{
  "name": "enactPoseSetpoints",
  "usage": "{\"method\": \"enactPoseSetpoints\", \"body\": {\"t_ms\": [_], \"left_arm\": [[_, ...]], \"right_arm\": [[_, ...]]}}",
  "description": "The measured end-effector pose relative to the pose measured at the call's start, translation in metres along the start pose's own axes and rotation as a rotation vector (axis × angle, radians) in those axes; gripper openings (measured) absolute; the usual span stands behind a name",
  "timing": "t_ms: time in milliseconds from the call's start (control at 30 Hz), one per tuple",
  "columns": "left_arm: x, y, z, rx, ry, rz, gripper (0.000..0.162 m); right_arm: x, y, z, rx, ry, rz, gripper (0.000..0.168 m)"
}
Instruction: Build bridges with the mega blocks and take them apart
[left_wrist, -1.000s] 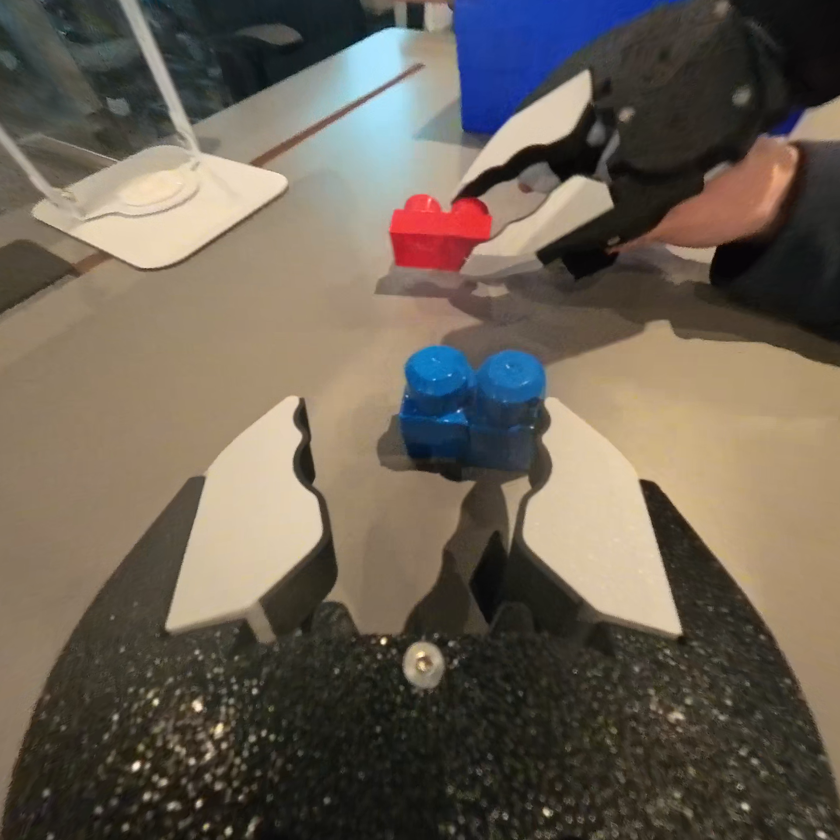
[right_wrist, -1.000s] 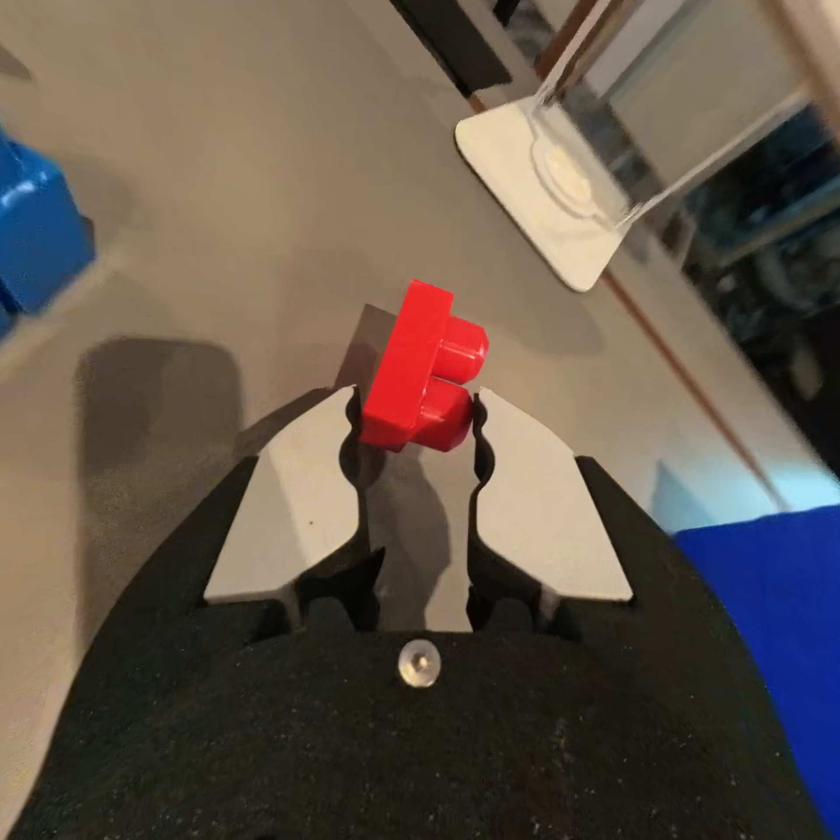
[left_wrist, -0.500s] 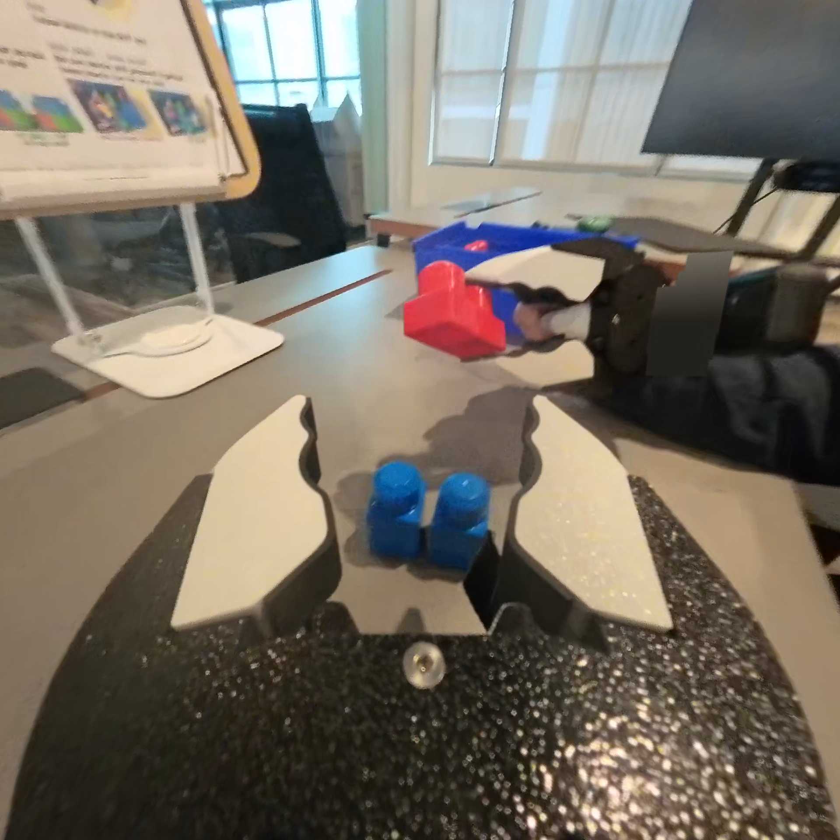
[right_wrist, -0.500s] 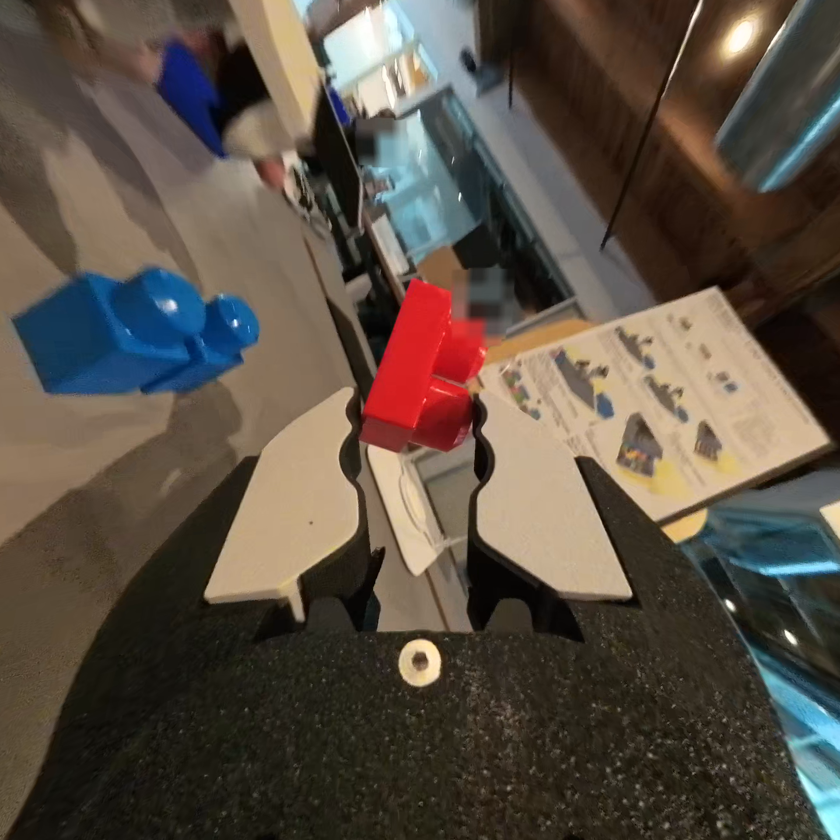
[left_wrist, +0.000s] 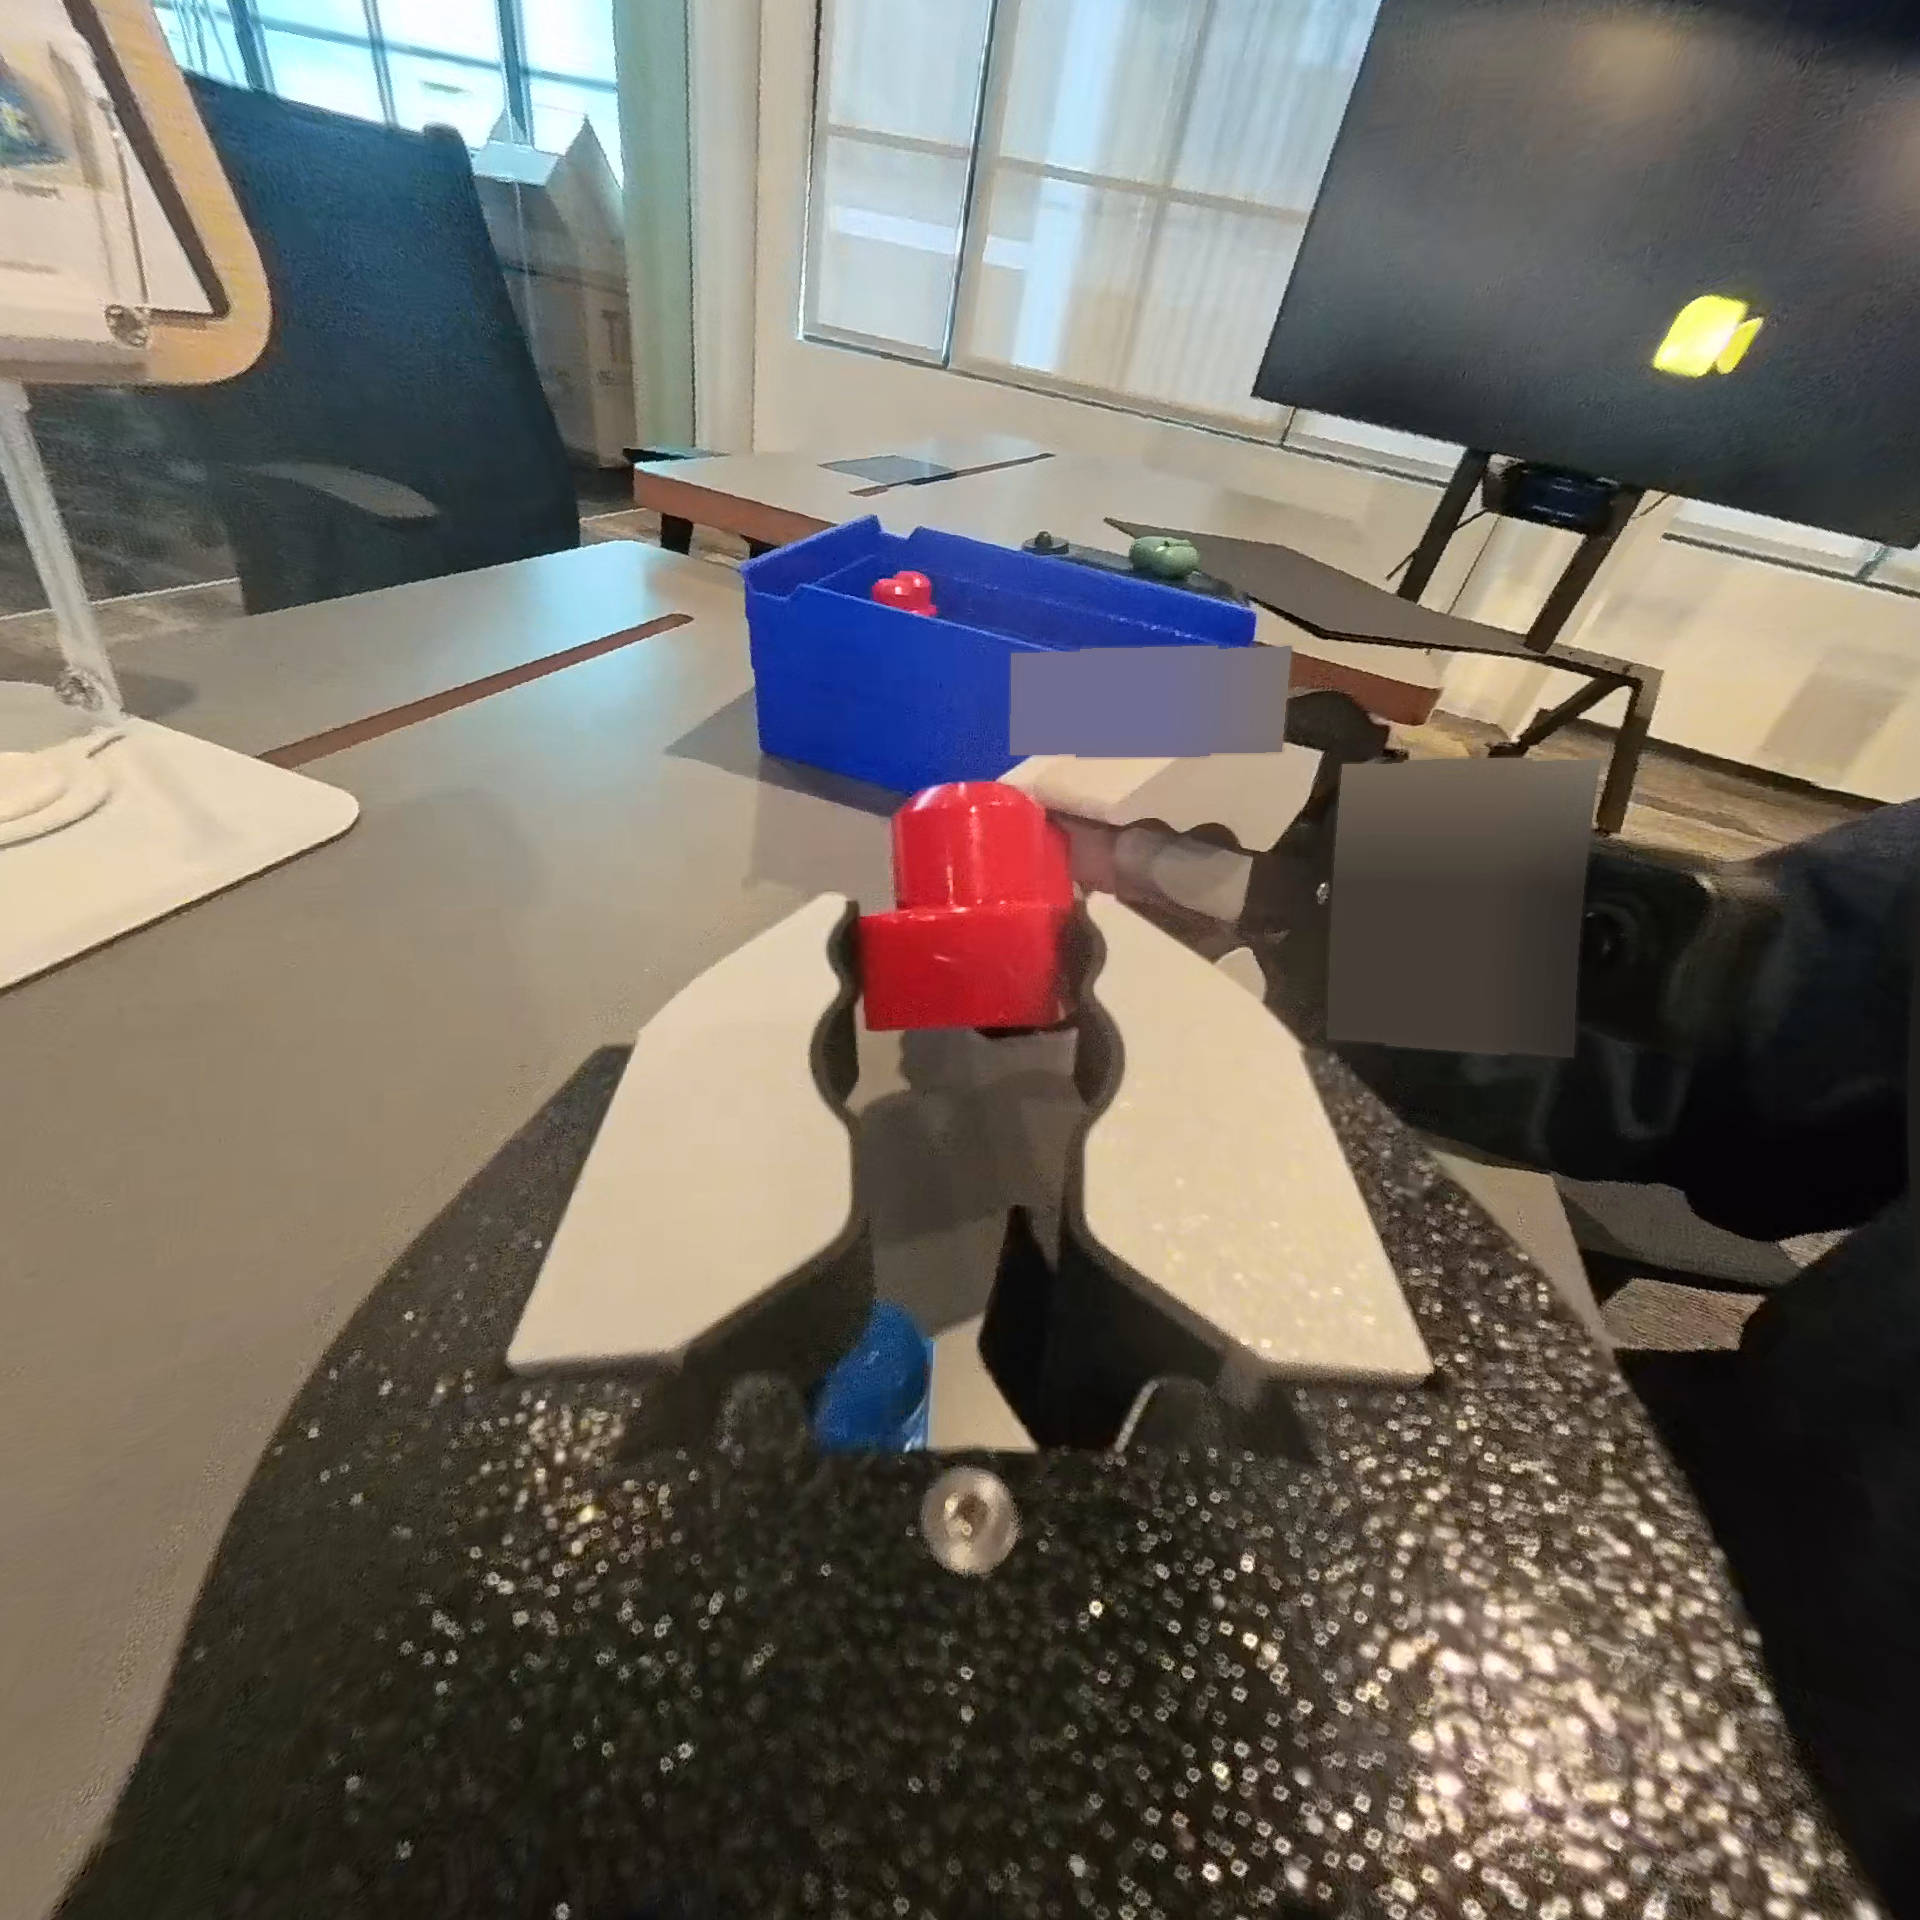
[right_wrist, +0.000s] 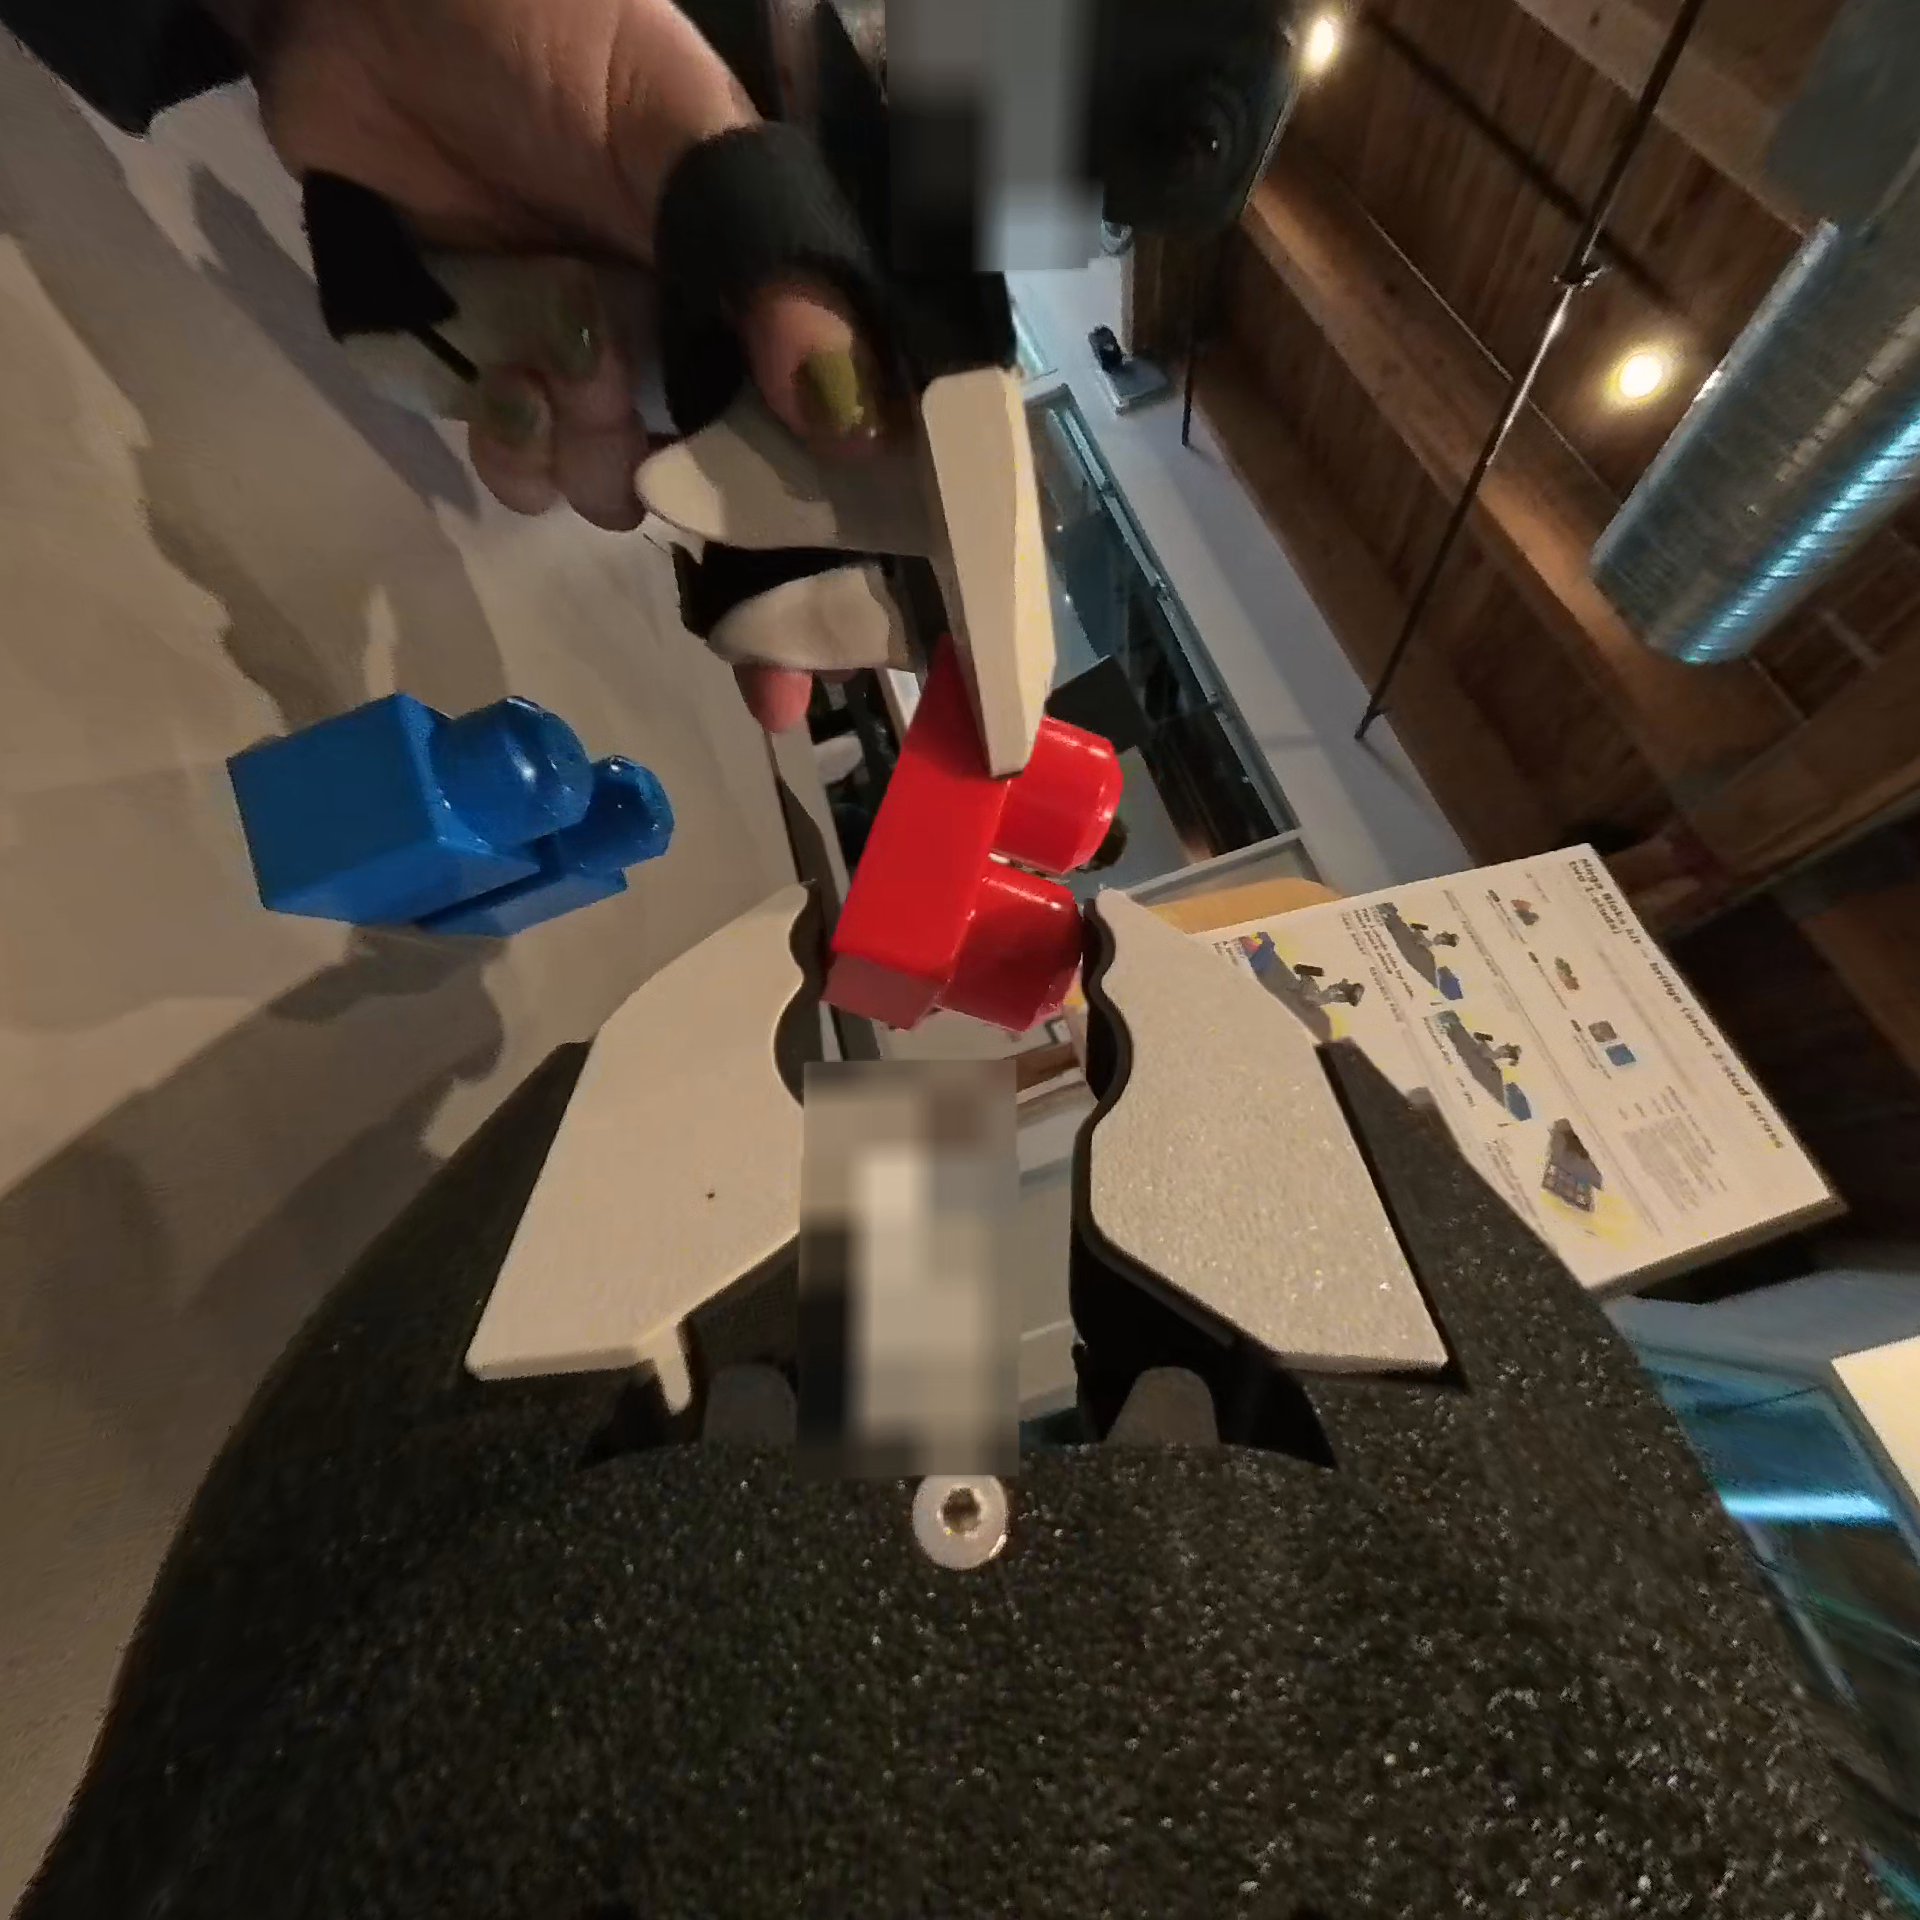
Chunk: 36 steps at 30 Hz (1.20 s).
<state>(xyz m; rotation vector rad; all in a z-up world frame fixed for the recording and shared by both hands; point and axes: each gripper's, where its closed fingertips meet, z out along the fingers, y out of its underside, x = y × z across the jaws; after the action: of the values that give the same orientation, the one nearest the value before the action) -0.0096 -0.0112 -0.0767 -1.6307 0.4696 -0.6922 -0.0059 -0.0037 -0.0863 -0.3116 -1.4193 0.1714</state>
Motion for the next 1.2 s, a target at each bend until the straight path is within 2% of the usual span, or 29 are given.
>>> {"method": "enactPoseSetpoints", "body": {"t_ms": [33,133,200,300,367,500,600,700,867,1033,1100,1200], "left_arm": [[0.0,0.0,-0.001,0.002,0.003,0.002,0.037],[-0.005,-0.002,-0.007,0.022,-0.023,0.047,0.037],[0.001,-0.006,-0.012,0.068,0.013,0.064,0.036],[0.008,-0.009,-0.017,0.106,0.061,0.093,0.036],[0.011,-0.002,-0.016,0.076,0.073,0.13,0.036],[0.021,0.002,-0.012,0.071,0.112,0.169,0.036],[0.026,0.003,-0.01,0.076,0.125,0.196,0.036],[0.027,0.003,-0.011,0.077,0.124,0.21,0.036],[0.021,0.006,-0.013,0.05,0.087,0.189,0.038],[-0.02,0.034,-0.04,-0.155,-0.135,0.148,0.103],[-0.031,0.055,-0.045,-0.272,-0.187,0.15,0.115],[-0.04,0.091,-0.04,-0.458,-0.208,0.166,0.124]], "right_arm": [[0.0,-0.001,0.0,0.01,-0.006,0.016,0.047],[0.0,0.003,-0.002,0.016,-0.069,0.188,0.05],[0.0,0.002,-0.005,0.06,-0.167,0.45,0.047],[0.006,-0.017,-0.012,0.224,-0.355,0.92,0.045],[0.016,-0.022,-0.015,0.306,-0.39,1.098,0.045],[0.009,-0.021,-0.013,0.273,-0.472,1.199,0.045],[0.003,-0.026,-0.014,0.269,-0.539,1.239,0.032],[-0.001,-0.026,-0.014,0.242,-0.587,1.27,0.029],[0.001,-0.021,-0.013,0.221,-0.571,1.289,0.029],[0.012,0.023,-0.005,0.06,-0.339,1.326,0.029],[0.011,0.039,-0.003,-0.024,-0.271,1.316,0.028],[0.001,0.054,0.0,-0.133,-0.232,1.298,0.029]]}}
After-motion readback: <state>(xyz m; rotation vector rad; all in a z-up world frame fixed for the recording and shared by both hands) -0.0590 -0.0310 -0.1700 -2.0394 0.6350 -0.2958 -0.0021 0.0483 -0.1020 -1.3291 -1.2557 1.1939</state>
